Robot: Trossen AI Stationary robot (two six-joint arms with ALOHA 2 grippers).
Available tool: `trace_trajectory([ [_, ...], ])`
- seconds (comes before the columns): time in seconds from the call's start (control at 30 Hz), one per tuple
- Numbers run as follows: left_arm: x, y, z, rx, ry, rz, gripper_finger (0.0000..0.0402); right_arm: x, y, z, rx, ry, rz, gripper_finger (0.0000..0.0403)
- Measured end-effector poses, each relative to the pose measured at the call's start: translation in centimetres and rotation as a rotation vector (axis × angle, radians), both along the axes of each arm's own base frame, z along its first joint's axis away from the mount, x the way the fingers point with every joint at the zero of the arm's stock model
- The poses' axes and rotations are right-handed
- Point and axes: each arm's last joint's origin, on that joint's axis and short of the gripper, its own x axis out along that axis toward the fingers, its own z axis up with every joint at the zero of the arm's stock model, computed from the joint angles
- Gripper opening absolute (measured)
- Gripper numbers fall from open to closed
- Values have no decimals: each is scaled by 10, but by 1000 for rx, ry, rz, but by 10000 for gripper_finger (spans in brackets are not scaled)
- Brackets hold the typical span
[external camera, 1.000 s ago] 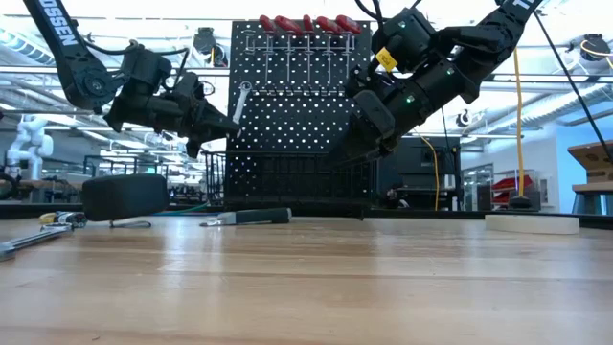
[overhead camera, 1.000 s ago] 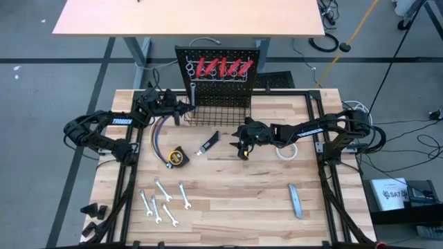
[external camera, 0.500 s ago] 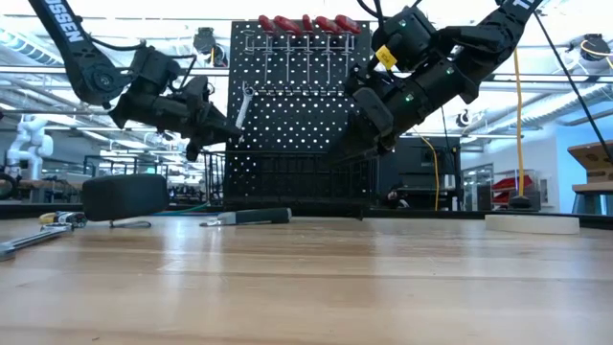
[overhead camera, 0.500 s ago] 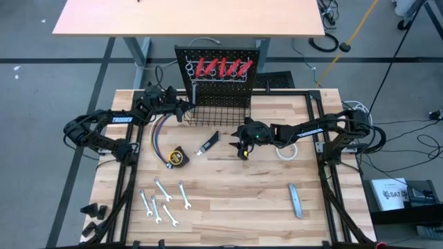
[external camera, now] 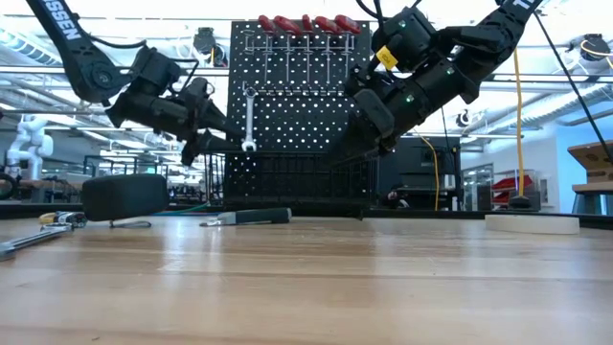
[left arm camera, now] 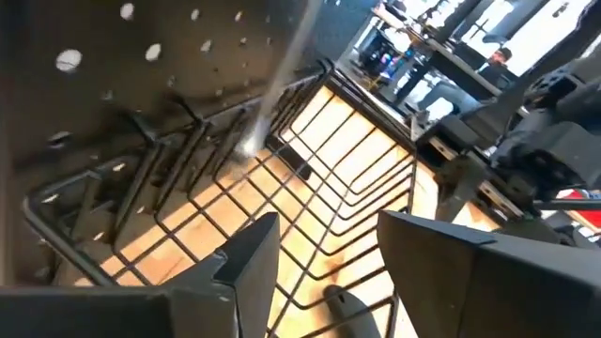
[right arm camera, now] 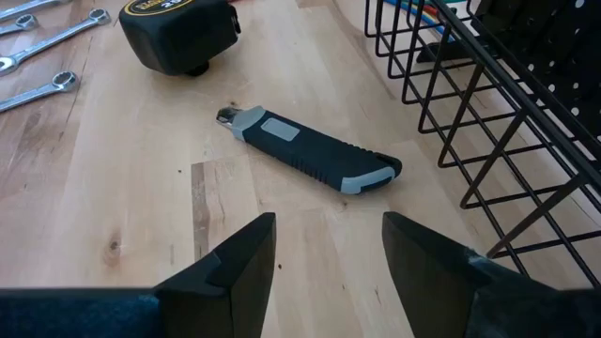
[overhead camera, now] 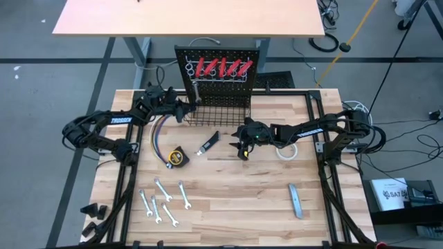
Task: Hang tools onto peg board
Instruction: Hang the wrench on the peg board
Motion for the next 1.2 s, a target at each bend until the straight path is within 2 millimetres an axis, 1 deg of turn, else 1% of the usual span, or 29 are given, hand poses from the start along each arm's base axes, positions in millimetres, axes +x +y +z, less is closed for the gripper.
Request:
trace_trajectory([
  [0.17,-10,3,2,-23,10,29,187,-1,3,-2,5,21,7,189],
  [0.27,-14,4,8,-8,-18,8,187,-1,5,-3,8,30,14,189],
  [0.4,-18,-1,24,51,-85,-77,188,-1,5,-3,14,30,12,189],
  [0.53,-21,-14,44,126,-150,-147,187,-1,5,-3,41,24,-7,189],
  [0.63,-22,-31,62,188,-198,-202,187,-1,6,-3,59,20,-15,189],
  [0.77,-21,-59,83,280,-274,-292,187,1,12,-1,61,4,2,189],
  [0.87,-19,-83,92,322,-294,-328,187,3,20,2,58,-39,28,189],
  [1.0,-14,-112,89,322,-240,-365,187,7,30,8,55,-102,61,189],
  [1.1,-6,-134,79,301,-157,-405,187,9,37,12,54,-151,91,189],
  [1.2,0,-157,71,284,-75,-446,187,11,44,16,111,-194,172,189],
])
